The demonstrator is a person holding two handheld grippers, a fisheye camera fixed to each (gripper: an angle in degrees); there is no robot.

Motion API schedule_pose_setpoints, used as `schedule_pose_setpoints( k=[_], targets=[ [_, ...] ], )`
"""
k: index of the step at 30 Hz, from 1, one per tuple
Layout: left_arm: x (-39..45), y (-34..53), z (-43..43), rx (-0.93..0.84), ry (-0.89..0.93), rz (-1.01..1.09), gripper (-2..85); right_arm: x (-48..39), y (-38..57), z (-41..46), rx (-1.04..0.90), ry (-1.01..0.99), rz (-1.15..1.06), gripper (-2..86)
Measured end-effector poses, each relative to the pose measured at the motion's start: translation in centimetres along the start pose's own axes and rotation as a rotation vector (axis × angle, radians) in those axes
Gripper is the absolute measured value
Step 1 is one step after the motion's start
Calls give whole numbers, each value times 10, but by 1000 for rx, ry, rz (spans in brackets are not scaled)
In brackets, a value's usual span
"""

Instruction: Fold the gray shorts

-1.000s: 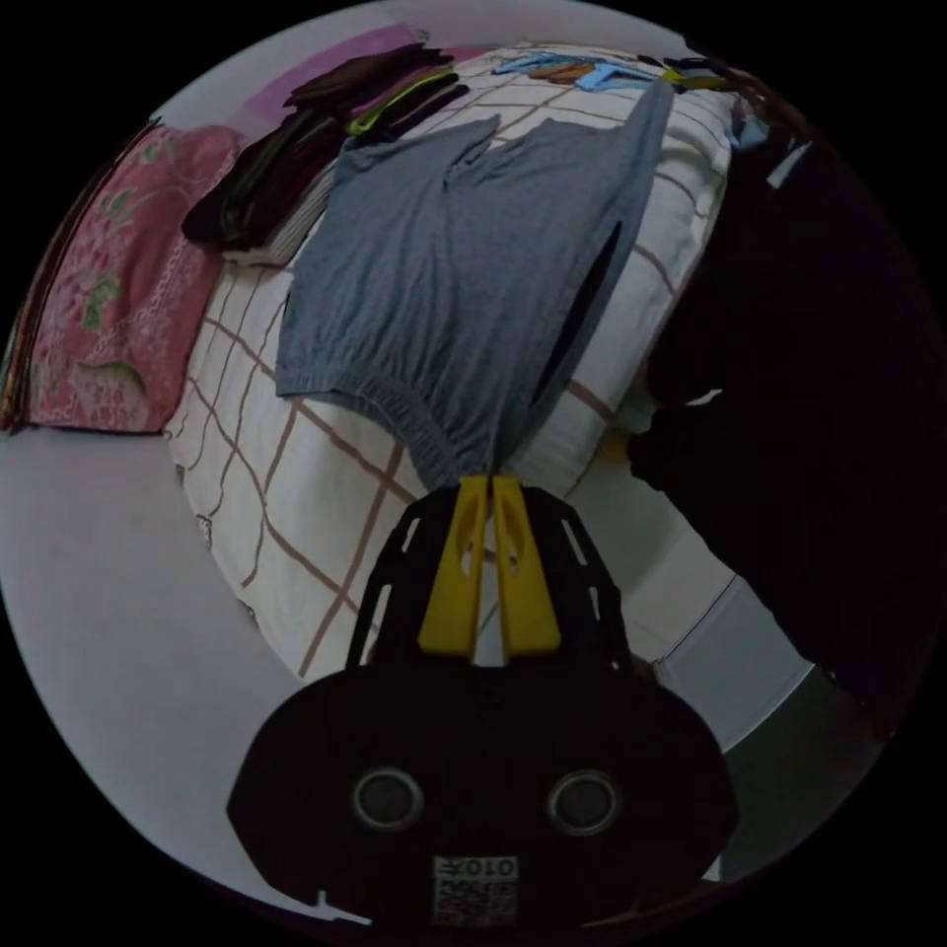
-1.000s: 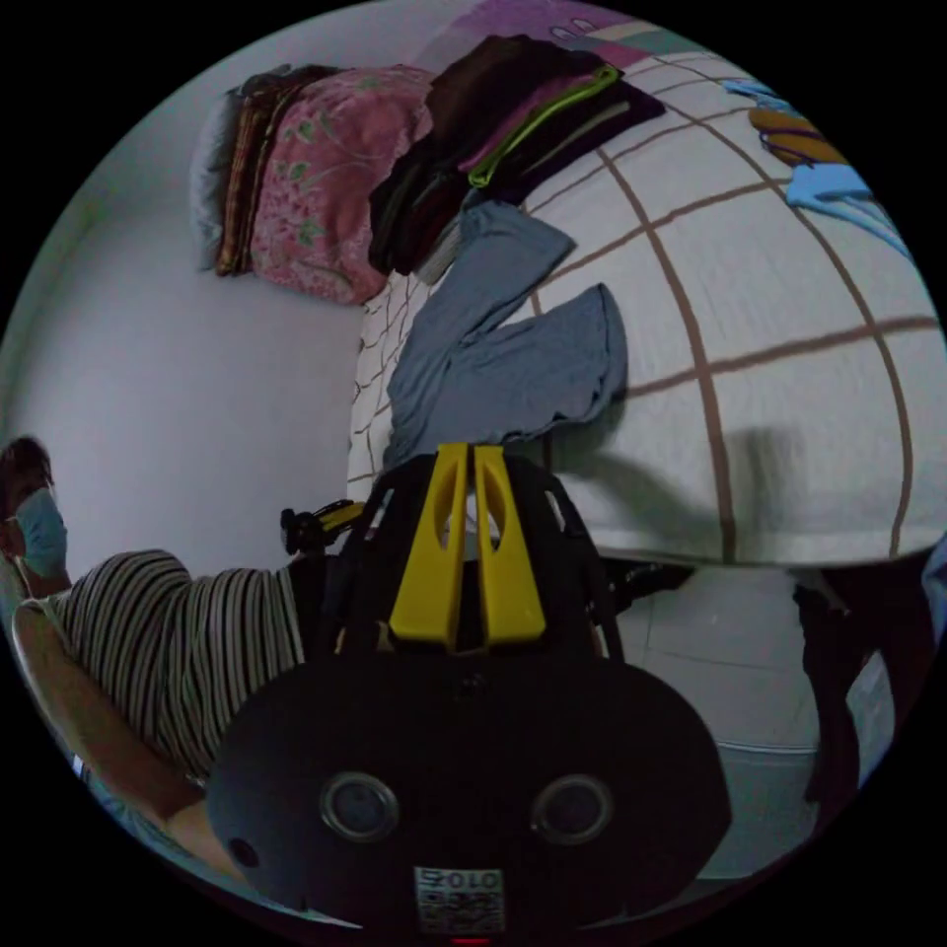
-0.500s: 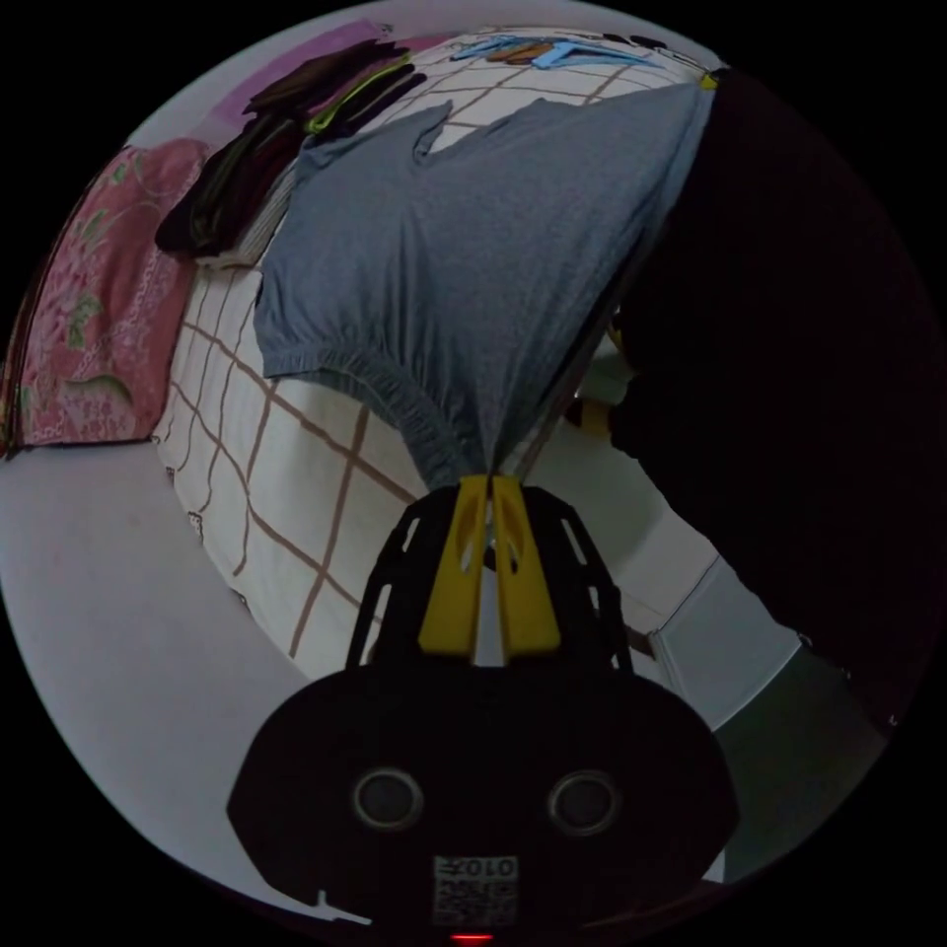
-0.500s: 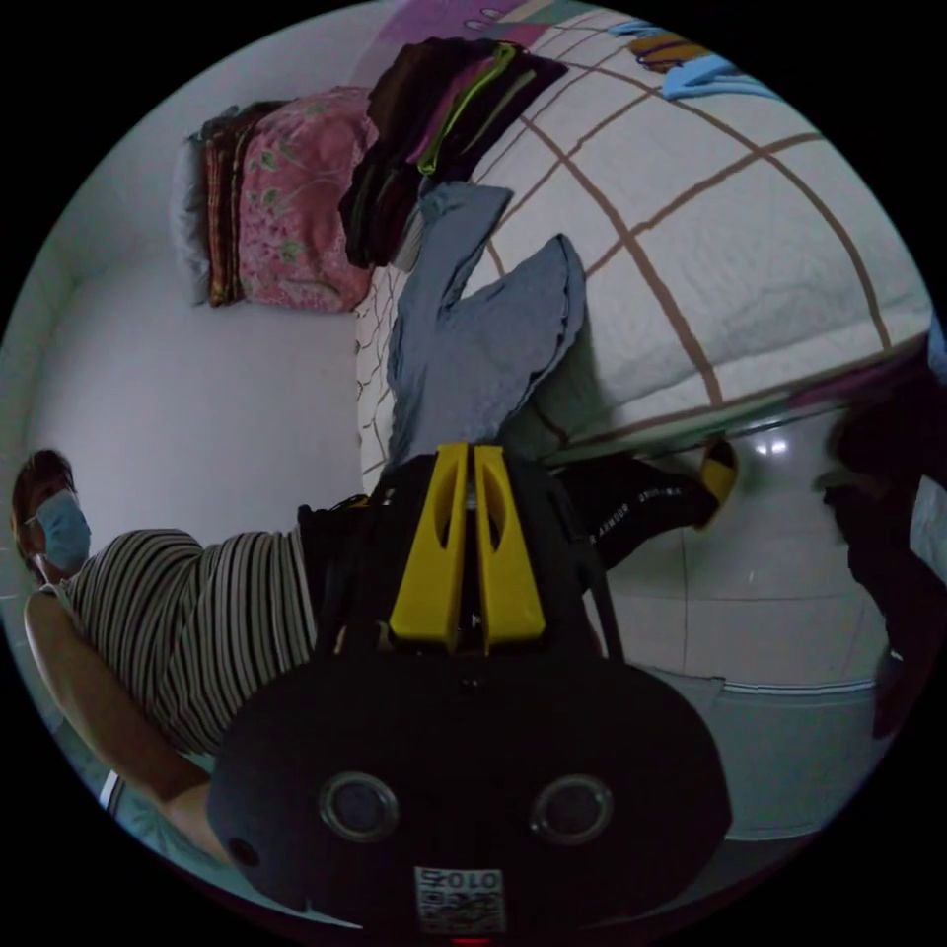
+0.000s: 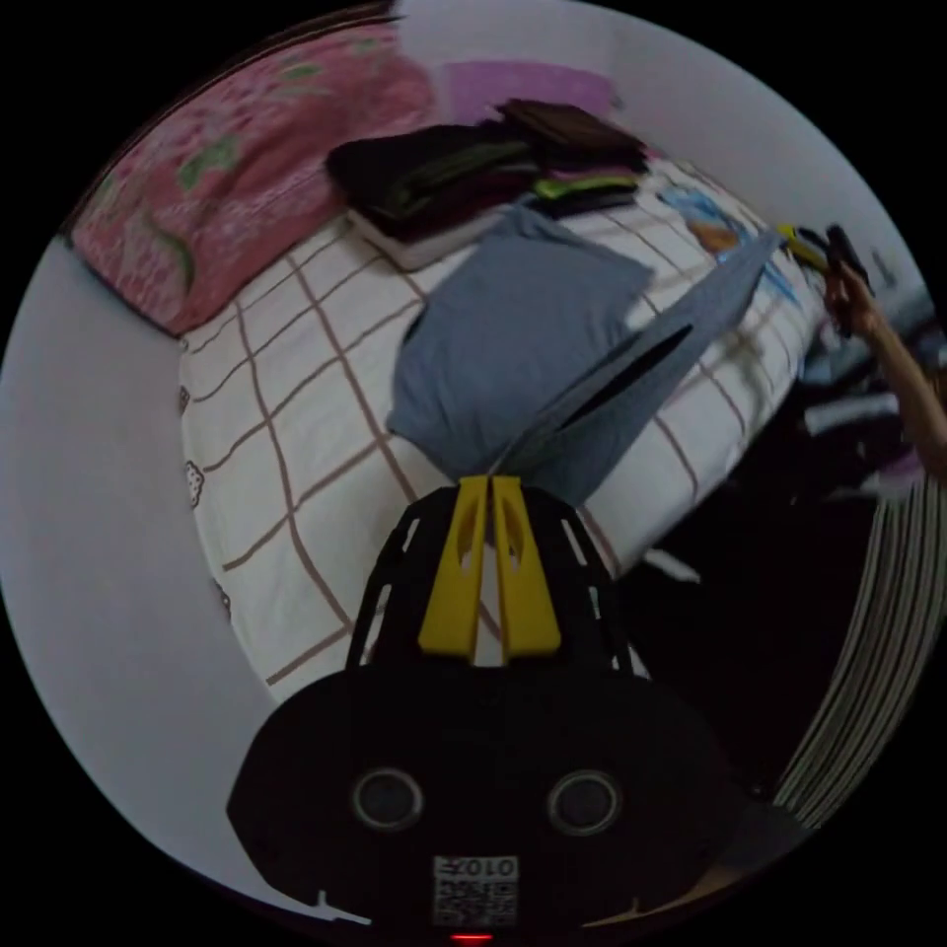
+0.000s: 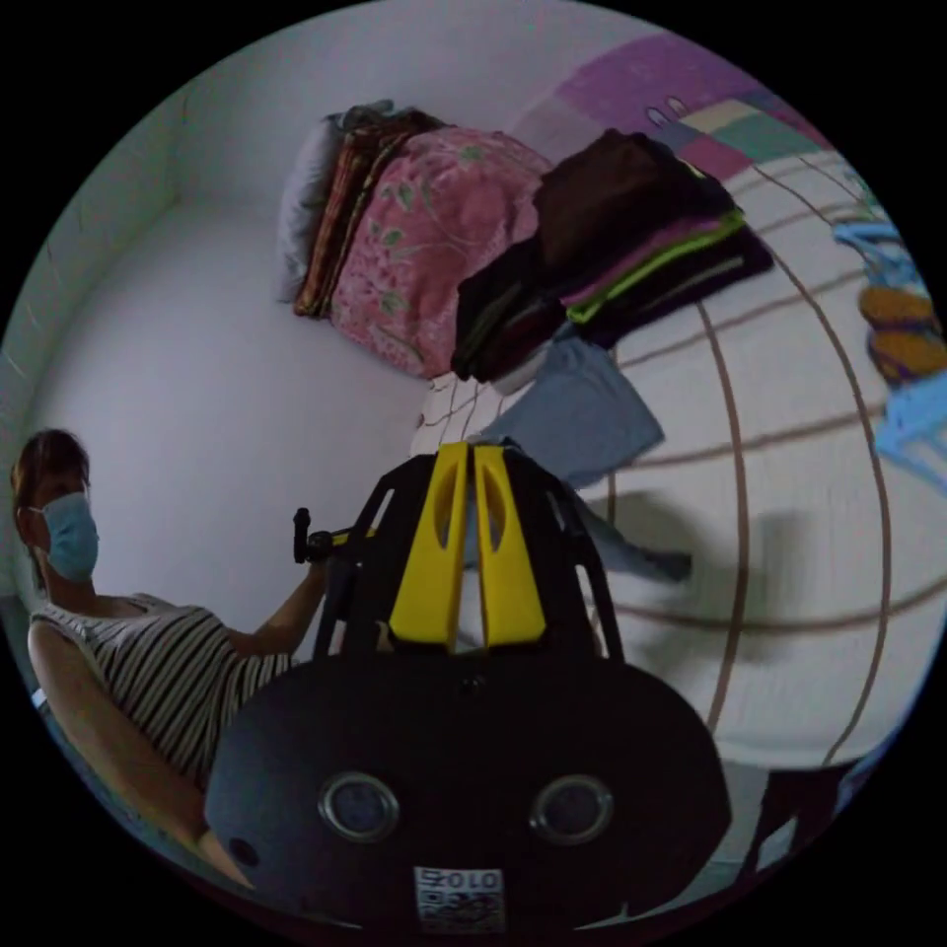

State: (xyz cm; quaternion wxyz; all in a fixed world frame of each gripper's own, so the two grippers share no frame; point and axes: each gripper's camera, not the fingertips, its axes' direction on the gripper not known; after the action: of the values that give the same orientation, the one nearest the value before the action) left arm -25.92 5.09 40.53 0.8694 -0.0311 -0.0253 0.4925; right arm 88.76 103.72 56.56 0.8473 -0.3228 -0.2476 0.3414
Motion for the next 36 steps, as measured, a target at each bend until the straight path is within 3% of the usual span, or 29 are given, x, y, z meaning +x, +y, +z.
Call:
schedule_pose_setpoints(
  k=[3,9,22,26,32,36],
  targets=[
    [-62,-31,18,2,24,-110,-3,-14,-85,28,-44,67,-48,35],
    [-158,-78,96,-195,77,-240,-3,-6,-210,106,-160,99,31,36],
    [-287,-65,170,-223,250,-533,-1,-47,-365,166,-255,149,-4,40],
    [-298,-63,178,-233,204,-511,8,-71,-401,186,-335,314,-119,57],
    [-309,-30,165,-79,94,-613,64,-121,-422,143,-172,474,-352,78],
    [-301,27,145,90,41,-715,92,-103,-409,116,-301,540,-279,100]
  ],
)
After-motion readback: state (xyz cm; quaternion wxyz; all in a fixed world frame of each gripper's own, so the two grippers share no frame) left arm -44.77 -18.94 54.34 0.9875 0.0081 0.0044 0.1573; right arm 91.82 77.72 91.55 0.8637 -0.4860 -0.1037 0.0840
